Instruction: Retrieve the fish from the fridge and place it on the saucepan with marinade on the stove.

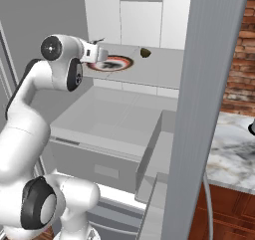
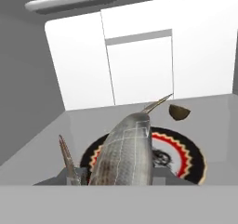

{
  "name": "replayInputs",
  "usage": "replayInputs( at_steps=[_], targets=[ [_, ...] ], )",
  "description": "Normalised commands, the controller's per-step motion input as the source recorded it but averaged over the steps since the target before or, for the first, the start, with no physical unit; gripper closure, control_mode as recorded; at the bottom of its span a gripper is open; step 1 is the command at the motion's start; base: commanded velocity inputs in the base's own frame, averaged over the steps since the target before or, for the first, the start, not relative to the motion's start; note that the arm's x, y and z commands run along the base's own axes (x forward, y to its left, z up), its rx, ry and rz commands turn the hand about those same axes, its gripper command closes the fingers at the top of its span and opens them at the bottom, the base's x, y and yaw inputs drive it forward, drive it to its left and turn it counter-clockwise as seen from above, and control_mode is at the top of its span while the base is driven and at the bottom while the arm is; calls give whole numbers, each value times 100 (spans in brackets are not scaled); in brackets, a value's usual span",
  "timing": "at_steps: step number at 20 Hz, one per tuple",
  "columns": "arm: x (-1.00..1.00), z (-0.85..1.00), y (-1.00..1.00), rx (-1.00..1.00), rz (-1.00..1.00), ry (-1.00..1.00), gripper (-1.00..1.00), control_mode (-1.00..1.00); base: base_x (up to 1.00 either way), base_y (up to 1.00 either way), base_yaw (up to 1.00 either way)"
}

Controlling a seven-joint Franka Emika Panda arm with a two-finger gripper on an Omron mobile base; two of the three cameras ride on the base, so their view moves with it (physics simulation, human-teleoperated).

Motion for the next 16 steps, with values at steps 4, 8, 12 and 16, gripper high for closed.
replayInputs(
  at_steps=[4,8,12,16],
  targets=[
    [-70,37,0,0,1,0,100,-100,0,0,0],
    [-86,11,0,0,0,2,100,-100,0,0,0],
    [-91,0,0,0,1,4,100,-100,0,0,0],
    [-92,0,-1,0,1,2,100,-100,0,0,0]
  ],
)
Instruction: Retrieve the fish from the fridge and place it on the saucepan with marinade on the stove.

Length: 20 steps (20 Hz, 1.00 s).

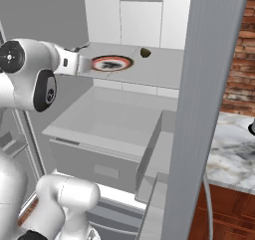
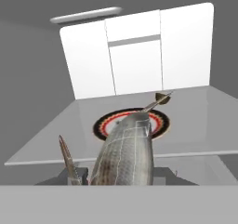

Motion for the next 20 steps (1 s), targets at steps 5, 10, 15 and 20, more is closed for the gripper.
replayInputs(
  at_steps=[5,10,15,20],
  targets=[
    [-89,0,0,0,3,2,100,-100,0,0,0],
    [-77,0,0,0,4,4,100,-100,0,0,0],
    [-66,0,-1,0,4,8,100,-100,0,0,0],
    [-57,0,-1,0,3,13,100,-100,0,0,0]
  ],
)
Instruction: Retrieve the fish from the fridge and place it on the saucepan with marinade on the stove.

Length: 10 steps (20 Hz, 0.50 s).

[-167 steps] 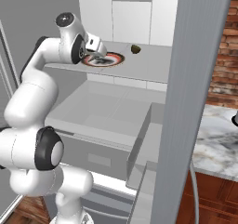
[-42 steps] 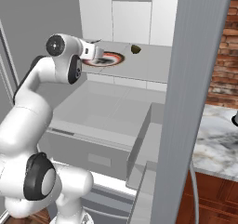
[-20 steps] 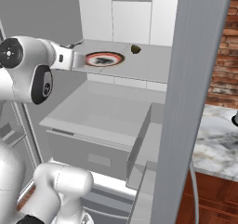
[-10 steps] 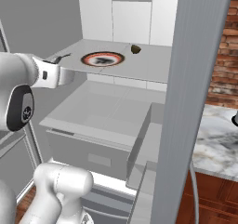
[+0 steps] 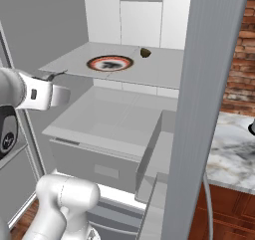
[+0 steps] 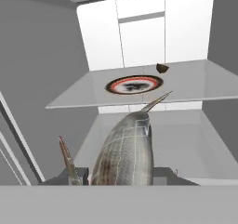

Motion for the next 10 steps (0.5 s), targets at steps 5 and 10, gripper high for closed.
replayInputs(
  at_steps=[5,10],
  targets=[
    [-49,0,-3,0,3,12,100,-100,0,0,0],
    [-12,0,0,0,1,1,100,-100,0,0,0]
  ],
)
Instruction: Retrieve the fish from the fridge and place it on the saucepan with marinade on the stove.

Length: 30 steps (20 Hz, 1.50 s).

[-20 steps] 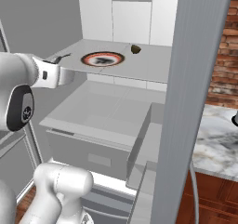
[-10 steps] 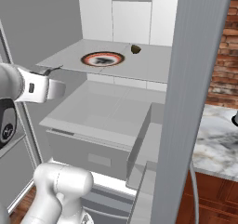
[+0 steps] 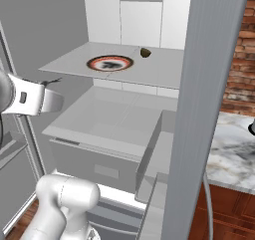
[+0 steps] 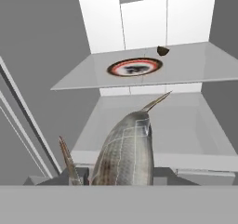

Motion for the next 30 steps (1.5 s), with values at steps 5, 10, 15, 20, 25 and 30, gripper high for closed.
replayInputs(
  at_steps=[5,10,15,20,25,30],
  targets=[
    [0,-3,0,0,0,0,100,-100,0,0,0],
    [-2,-23,0,0,0,0,100,-100,0,0,0],
    [-6,-28,0,0,0,0,100,-100,0,0,0],
    [0,-13,0,0,0,0,100,-100,0,0,0],
    [0,0,0,0,0,0,100,100,0,0,0],
    [0,0,0,0,0,0,100,100,-19,0,0]
  ],
)
